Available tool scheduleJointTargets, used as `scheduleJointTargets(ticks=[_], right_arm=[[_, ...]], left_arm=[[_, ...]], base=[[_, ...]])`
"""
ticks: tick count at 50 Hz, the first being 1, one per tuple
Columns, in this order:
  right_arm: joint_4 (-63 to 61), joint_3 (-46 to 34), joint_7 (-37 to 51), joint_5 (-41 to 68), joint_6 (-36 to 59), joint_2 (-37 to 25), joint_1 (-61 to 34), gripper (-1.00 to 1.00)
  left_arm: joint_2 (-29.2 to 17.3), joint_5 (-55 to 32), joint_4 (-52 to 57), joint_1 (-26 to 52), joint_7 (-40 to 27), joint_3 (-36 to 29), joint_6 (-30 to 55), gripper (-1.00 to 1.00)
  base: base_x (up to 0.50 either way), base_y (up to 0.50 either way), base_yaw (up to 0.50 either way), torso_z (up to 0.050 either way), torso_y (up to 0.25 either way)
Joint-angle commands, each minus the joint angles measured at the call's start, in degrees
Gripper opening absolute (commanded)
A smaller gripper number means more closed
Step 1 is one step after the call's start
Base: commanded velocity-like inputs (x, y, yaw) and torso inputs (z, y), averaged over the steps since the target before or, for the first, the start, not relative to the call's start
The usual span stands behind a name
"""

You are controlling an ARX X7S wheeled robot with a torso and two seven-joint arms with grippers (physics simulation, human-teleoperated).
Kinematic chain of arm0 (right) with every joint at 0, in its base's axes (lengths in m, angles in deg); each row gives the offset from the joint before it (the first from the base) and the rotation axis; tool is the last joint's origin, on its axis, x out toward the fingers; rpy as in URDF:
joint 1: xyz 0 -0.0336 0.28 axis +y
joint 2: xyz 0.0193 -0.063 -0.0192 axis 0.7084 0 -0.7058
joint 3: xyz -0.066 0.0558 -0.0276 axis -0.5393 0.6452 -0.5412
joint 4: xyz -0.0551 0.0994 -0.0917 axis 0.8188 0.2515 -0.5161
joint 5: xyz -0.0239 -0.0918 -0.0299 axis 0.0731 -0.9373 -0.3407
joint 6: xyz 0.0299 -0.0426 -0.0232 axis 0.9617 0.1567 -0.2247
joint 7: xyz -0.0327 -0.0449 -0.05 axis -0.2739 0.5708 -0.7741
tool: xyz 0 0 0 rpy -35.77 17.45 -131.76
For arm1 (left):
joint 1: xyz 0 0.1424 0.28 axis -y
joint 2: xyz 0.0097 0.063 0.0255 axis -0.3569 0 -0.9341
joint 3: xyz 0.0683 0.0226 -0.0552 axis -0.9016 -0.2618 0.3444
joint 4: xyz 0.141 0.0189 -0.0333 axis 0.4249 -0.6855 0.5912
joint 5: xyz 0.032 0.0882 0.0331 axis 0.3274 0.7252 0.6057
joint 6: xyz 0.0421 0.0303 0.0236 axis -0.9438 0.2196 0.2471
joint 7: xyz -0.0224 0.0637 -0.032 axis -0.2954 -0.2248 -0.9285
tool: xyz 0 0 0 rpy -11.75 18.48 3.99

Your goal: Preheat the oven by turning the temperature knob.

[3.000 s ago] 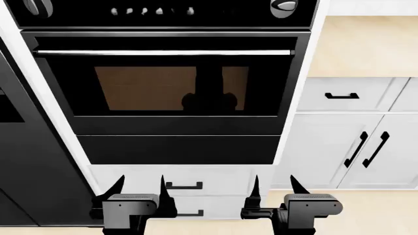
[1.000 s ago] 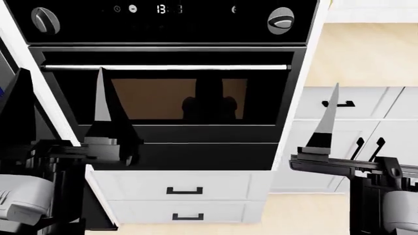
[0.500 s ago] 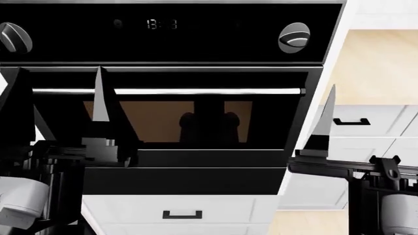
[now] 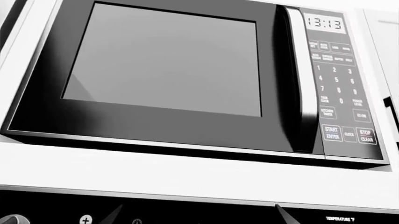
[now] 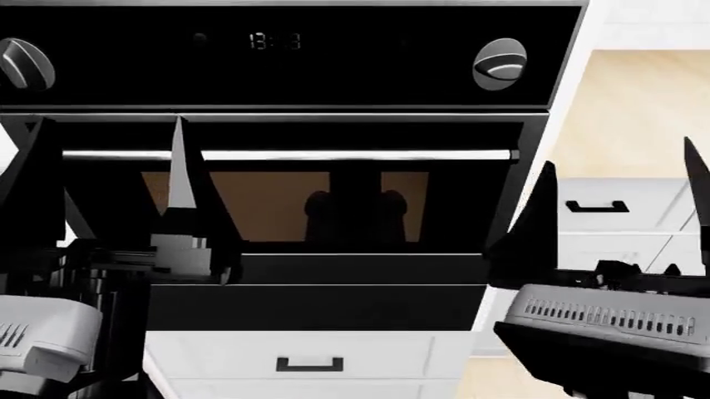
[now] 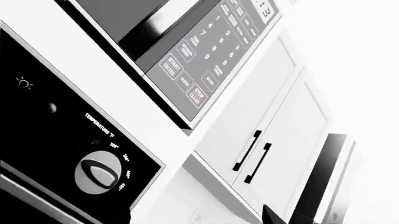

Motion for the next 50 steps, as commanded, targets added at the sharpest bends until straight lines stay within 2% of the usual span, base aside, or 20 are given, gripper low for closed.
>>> scheduleJointTargets(ticks=[1, 10, 13, 17, 21, 22, 23, 30, 50], right_arm=[[5.05, -4.38, -2.39, -20.1, 0.35, -0.6, 0.14, 1.0], [13.87, -5.15, 1.48, -35.85, -1.78, -2.65, 1.16, 1.0], [14.52, -5.41, 1.54, -35.57, -1.72, -2.6, 1.49, 1.0], [15.14, -5.66, -3.95, -33.02, -1.86, -2.81, 2.35, 1.0], [17.32, -5.9, -3.21, -39.4, -2.71, -4.11, 2.81, 1.0], [15.06, -6.04, -2.93, -34.37, -2.14, -3.67, 3.19, 1.0], [14.56, -5.97, -3.25, -34.16, -2.11, -3.76, 3.09, 1.0], [20.34, -5.76, -4.61, -40.29, -2.6, -5.0, 4.01, 1.0], [23.15, -6.41, -6.3, -42.83, -2.35, -4.96, 5.0, 1.0]], left_arm=[[-0.81, 0.25, -0.33, -0.01, -0.81, -0.91, -0.28, 1.0], [-1.51, -0.13, -0.58, 0.11, -1.65, -1.42, -0.58, 1.0], [-1.76, -0.26, -0.56, 0.1, -1.9, -1.56, -0.66, 1.0], [-2.09, -0.44, -0.54, 0.11, -2.25, -1.66, -0.76, 1.0], [-2.4, -0.51, -0.45, 0.13, -2.54, -1.92, -0.9, 1.0], [-2.46, -0.54, -0.51, 0.15, -2.63, -1.96, -0.93, 1.0], [-2.52, -0.55, -0.56, 0.17, -2.72, -2.0, -0.96, 1.0], [-3.0, -0.79, -0.51, 0.18, -3.25, -2.23, -1.16, 1.0], [-4.24, -1.63, -0.87, 0.41, -4.46, -2.7, -1.6, 1.0]], base=[[0.0, 0.0, 0.0, 0.0, 0.0], [0.0, 0.0, 0.0, 0.0, 0.0], [0.0, 0.0, 0.0, 0.0, 0.0], [0.0, 0.0, 0.0, 0.0, 0.0], [0.0, 0.0, 0.0, 0.0, 0.0], [0.0, 0.0, 0.0, 0.0, 0.0], [0.0, 0.0, 0.0, 0.0, 0.0], [0.0, 0.0, 0.0, 0.0, 0.0], [0.0, 0.0, 0.0, 0.0, 0.0]])
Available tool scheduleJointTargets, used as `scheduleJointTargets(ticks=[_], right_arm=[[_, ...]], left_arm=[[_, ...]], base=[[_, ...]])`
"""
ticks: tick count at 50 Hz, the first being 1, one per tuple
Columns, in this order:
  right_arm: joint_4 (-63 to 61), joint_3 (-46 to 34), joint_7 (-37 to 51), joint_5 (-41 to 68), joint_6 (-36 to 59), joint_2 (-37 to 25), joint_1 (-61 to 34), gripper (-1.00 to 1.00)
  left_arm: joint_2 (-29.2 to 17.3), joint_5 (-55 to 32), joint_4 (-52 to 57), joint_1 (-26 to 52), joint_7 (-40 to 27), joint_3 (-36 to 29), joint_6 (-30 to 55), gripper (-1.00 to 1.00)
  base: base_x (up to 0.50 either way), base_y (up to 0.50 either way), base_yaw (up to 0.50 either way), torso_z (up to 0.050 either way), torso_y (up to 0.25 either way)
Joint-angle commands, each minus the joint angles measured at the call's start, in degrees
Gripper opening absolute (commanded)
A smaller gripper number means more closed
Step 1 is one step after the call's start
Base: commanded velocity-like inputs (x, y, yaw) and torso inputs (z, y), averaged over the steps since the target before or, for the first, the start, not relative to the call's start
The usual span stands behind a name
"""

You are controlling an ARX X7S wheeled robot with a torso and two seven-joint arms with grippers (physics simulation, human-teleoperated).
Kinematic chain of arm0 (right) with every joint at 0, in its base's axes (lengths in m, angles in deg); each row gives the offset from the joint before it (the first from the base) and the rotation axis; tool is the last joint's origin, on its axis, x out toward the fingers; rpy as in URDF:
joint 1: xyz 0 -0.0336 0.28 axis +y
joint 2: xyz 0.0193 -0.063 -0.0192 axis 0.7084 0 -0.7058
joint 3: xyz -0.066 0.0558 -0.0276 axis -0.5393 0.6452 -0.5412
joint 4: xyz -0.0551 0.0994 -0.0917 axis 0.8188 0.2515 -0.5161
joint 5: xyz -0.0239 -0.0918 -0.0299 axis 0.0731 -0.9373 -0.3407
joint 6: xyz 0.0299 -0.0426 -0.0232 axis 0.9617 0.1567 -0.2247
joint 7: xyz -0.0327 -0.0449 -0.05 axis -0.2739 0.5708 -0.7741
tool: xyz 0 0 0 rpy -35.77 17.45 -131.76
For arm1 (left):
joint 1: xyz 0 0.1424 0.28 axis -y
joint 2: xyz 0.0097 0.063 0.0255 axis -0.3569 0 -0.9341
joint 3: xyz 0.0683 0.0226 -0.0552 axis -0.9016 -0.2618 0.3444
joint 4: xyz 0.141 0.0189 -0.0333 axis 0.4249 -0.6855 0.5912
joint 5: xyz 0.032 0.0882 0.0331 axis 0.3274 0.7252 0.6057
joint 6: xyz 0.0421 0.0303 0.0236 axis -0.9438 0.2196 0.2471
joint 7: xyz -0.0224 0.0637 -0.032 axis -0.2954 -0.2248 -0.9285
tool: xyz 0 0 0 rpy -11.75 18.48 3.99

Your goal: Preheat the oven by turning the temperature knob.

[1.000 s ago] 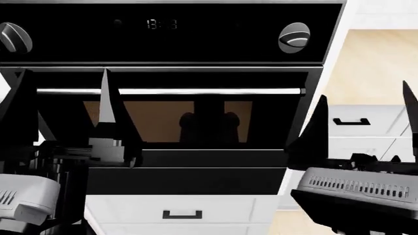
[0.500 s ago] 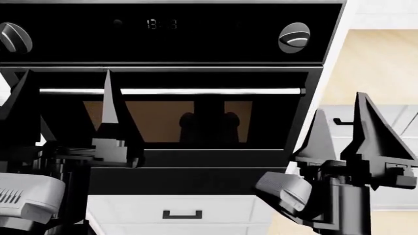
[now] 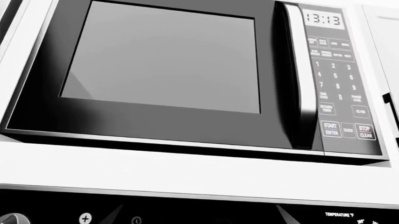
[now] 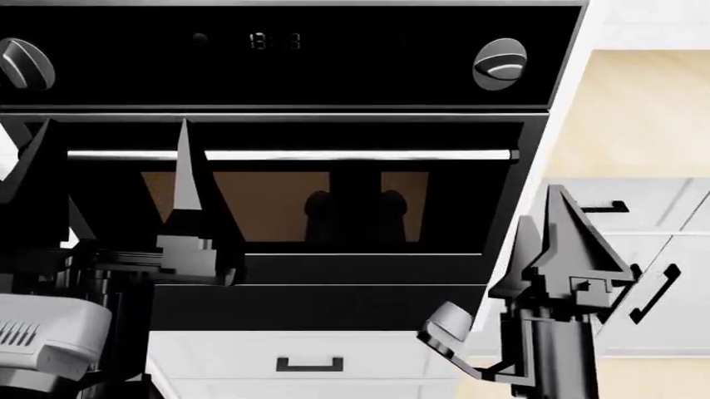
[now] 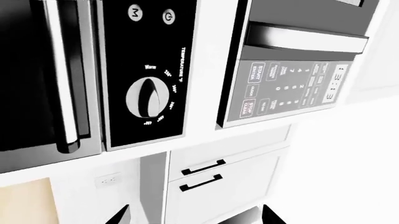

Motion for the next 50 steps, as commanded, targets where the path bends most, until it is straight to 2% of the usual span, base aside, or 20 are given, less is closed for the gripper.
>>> scheduleJointTargets(ticks=[1, 27, 50], right_arm=[[1.85, -0.63, -0.86, -2.76, -0.21, -0.4, 0.72, 1.0], [1.38, -0.51, -2.38, -1.75, -0.11, -0.09, -2.96, 1.0], [3.46, -0.04, -12.02, -5.23, -3.85, -1.11, -11.28, 1.0]], left_arm=[[-0.69, -0.6, -0.24, 0.23, -0.72, -0.17, -0.2, 1.0], [-1.67, 0.77, -1.36, -0.16, -1.75, -2.61, -1.42, 1.0], [-2.78, -0.48, -1.03, 0.2, -2.71, -2.36, -1.45, 1.0]], base=[[0.0, 0.0, 0.0, 0.0, 0.0], [0.0, 0.0, 0.0, 0.0, 0.0], [0.0, 0.0, 0.0, 0.0, 0.0]])
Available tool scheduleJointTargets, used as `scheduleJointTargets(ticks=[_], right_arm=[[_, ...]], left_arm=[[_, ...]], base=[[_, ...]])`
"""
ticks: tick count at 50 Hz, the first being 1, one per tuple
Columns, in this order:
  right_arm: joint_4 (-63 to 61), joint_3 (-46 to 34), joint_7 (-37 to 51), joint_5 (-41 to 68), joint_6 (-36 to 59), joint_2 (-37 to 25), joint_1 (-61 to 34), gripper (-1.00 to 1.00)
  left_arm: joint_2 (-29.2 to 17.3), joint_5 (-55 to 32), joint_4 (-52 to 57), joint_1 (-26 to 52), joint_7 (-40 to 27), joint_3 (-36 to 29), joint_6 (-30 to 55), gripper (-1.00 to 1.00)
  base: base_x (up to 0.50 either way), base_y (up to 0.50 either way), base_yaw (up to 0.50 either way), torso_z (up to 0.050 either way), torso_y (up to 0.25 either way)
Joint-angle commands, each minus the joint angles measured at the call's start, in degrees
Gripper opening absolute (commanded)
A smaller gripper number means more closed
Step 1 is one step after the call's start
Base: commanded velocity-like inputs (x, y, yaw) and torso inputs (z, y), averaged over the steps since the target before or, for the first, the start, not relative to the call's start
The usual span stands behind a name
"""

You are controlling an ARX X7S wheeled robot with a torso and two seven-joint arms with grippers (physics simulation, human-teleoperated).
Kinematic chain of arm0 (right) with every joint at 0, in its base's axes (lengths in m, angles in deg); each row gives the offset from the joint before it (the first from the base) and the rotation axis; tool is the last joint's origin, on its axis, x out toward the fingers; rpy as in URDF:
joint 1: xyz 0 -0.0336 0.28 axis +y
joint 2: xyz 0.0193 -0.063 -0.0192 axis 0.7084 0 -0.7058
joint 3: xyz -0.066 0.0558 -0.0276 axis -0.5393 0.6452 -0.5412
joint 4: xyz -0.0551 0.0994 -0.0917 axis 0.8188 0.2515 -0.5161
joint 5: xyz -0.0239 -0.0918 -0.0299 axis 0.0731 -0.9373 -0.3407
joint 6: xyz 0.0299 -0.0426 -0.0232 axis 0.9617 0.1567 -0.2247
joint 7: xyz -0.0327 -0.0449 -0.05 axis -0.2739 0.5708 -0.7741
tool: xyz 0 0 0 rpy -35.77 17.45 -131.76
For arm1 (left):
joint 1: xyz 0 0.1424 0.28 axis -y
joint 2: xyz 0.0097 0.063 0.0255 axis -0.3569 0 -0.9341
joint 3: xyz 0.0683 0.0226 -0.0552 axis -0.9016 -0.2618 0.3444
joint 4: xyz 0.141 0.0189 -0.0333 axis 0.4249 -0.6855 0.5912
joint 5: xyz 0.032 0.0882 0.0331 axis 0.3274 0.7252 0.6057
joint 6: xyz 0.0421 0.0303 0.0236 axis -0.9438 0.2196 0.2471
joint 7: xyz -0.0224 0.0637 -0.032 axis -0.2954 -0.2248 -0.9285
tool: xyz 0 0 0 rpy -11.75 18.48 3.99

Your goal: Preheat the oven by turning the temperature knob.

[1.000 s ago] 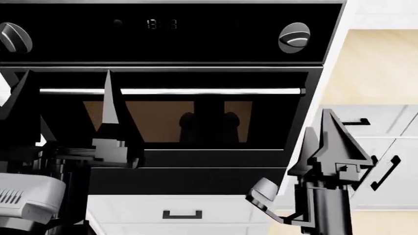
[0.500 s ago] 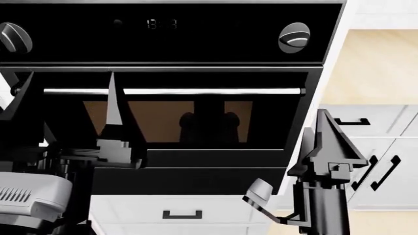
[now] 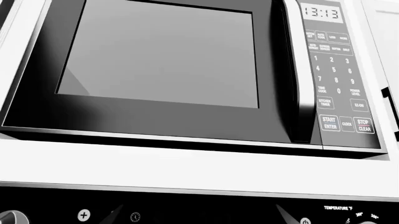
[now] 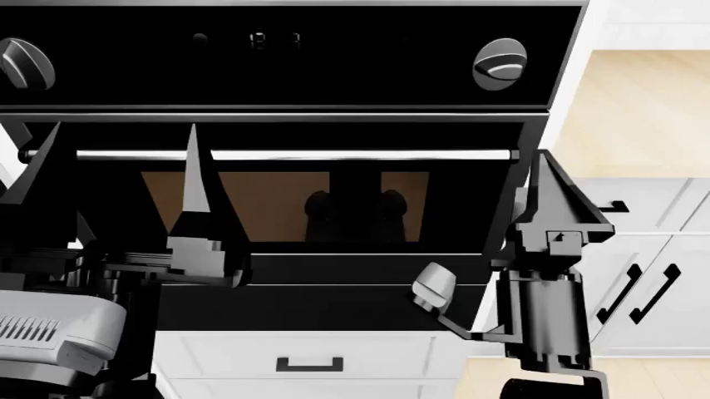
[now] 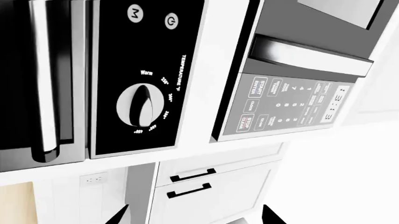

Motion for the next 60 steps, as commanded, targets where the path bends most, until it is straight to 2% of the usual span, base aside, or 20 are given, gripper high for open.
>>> scheduleJointTargets(ticks=[1, 35, 37, 60], right_arm=[[0.59, 0.25, -3.88, -0.93, -1.49, -0.6, -3.33, 1.0], [6.06, 0.08, -10.25, 0.7, -5.35, -0.52, -13.96, 1.0], [6.92, 0.47, -13.01, 0.22, -6.59, -0.52, -17.83, 1.0], [8.37, -0.14, -15.2, 0.58, -7.77, -0.57, -20.95, 1.0]], left_arm=[[-0.49, -0.31, 0.14, 0.01, -0.49, -0.16, -0.14, 1.0], [-1.75, -1.25, 0.16, 0.12, -1.62, -0.7, -0.5, 1.0], [-1.77, -1.03, -0.23, 0.03, -1.53, -0.97, -0.8, 1.0], [-2.44, -1.63, -0.45, 0.32, -2.21, -1.27, -0.92, 1.0]], base=[[0.0, 0.0, 0.0, 0.0, 0.0], [0.0, 0.0, 0.0, 0.0, 0.0], [0.0, 0.0, 0.0, 0.0, 0.0], [0.0, 0.0, 0.0, 0.0, 0.0]])
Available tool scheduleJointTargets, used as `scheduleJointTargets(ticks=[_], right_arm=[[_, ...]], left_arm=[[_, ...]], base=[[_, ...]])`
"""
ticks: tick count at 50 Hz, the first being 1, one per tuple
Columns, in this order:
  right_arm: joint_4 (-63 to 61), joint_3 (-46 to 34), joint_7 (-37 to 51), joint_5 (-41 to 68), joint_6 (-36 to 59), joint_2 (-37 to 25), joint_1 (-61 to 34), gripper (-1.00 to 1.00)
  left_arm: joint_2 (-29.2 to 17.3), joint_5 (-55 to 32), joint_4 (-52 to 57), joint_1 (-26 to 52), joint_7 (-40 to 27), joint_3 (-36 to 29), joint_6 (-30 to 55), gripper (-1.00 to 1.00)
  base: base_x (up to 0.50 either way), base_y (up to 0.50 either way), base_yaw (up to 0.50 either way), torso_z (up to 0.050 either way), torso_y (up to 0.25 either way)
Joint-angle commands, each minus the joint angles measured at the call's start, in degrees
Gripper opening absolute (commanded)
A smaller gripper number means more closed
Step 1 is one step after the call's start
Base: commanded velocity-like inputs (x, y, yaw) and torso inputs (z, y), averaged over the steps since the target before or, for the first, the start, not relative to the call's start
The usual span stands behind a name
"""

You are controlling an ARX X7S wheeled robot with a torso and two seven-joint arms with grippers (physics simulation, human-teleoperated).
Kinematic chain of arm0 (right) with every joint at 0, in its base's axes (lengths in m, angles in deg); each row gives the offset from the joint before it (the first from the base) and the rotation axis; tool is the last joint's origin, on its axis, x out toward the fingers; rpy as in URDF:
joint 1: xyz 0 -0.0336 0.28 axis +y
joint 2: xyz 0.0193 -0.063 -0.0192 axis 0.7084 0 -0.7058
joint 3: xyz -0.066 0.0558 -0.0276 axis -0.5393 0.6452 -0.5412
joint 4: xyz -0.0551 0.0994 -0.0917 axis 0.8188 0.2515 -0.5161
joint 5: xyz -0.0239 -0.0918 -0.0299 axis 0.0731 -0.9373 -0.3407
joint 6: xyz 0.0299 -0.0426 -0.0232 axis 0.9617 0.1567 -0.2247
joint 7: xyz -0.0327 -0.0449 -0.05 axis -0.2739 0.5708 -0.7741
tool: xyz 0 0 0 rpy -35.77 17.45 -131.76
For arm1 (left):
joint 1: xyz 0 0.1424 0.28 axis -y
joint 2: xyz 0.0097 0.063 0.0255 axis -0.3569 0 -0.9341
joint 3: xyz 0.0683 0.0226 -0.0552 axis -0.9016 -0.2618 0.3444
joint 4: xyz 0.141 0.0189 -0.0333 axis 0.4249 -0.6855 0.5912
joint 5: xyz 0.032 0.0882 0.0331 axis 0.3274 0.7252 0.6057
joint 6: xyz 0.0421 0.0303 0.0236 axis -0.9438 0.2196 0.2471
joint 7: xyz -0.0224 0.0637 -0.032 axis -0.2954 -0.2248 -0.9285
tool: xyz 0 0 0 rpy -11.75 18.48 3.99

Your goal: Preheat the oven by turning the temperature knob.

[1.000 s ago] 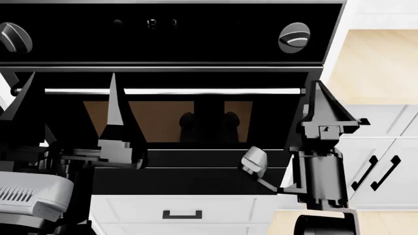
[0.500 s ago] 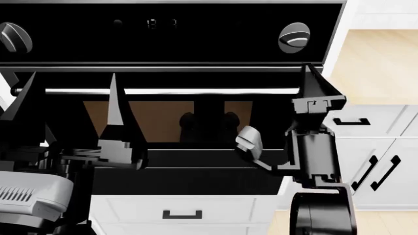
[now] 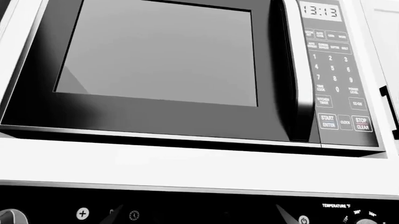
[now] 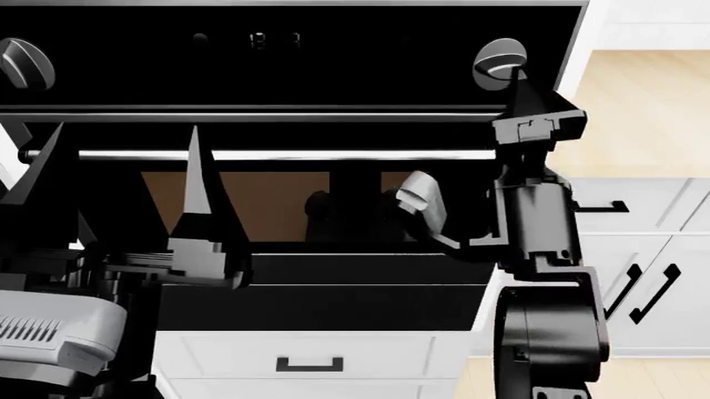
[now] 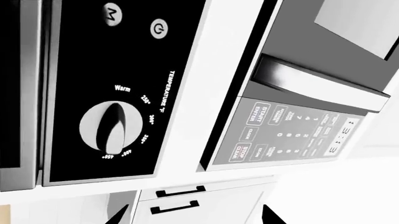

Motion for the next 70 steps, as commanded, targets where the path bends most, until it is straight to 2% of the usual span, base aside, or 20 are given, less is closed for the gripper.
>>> scheduleJointTargets(ticks=[1, 18, 31, 55, 70], right_arm=[[2.1, -0.15, -0.91, 0.52, -0.76, 0.01, -2.19, 1.0], [4.16, -0.43, -1.07, 2.18, -0.99, 0.59, -3.66, 1.0], [12.68, 0.96, 3.29, 4.52, -0.1, 1.29, -6.33, 1.0], [17.01, 0.85, 3.5, 5.23, -0.01, 2.28, -9.98, 1.0], [24.26, 1.86, 6.17, 7.54, 0.87, 4.1, -12.58, 1.0]], left_arm=[[-0.31, -0.33, -0.31, 0.15, -0.28, -0.12, -0.19, 1.0], [-0.77, -0.88, -0.4, 0.24, -0.77, -0.19, -0.31, 1.0], [-0.9, -0.39, -1.2, 0.22, -0.78, -1.02, -1.02, 1.0], [-1.53, -1.06, -1.2, 0.43, -1.37, -1.18, -0.93, 1.0], [-2.04, -1.98, -1.15, 0.59, -1.74, -0.69, -0.96, 1.0]], base=[[0.0, 0.0, 0.0, 0.0, 0.0], [0.0, 0.0, 0.0, 0.0, 0.0], [0.0, 0.0, 0.0, 0.0, 0.0], [0.0, 0.0, 0.0, 0.0, 0.0], [0.0, 0.0, 0.0, 0.0, 0.0]])
